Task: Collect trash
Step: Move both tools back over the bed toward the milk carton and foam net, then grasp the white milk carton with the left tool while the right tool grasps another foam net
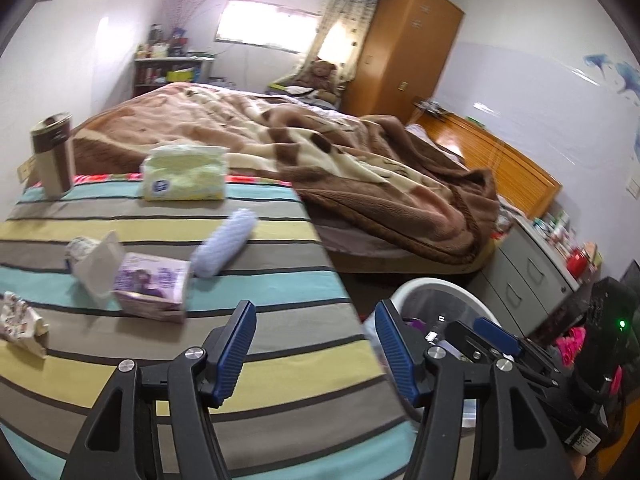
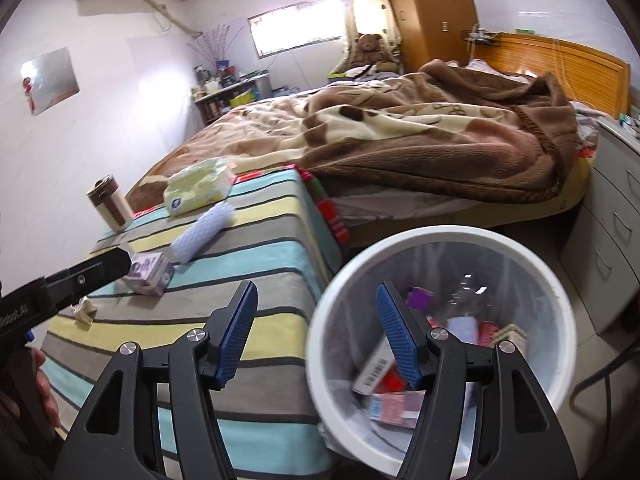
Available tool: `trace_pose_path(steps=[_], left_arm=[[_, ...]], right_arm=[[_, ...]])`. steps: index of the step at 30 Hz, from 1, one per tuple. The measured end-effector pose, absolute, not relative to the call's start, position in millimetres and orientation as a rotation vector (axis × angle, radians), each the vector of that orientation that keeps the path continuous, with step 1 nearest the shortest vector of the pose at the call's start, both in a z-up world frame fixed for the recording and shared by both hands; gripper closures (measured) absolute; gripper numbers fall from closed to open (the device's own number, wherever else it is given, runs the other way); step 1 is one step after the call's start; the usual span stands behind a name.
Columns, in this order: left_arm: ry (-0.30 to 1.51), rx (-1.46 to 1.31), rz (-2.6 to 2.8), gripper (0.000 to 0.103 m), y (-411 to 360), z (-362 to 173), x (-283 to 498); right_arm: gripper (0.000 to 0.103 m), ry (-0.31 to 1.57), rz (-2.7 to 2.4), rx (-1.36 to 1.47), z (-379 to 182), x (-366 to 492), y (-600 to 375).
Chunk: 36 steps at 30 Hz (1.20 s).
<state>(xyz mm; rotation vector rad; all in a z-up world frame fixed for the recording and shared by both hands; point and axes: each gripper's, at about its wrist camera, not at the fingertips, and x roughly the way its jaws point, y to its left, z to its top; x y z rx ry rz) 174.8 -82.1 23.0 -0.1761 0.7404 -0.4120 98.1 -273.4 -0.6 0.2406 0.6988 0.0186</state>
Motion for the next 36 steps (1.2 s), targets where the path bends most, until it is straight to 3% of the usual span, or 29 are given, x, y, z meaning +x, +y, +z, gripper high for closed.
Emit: trace_pose_path(steps=[19,36], left_arm=[[0.775,-0.266,-0.16,0.041,39,1,217],[0.811,-0.266,-0.094,0.04,67,-17,275]], right_arm=[[0.04,0.761,0.14,0.219,-10,145,-216],[0.04,0.837,0.158,0.245,-26,233,-185]])
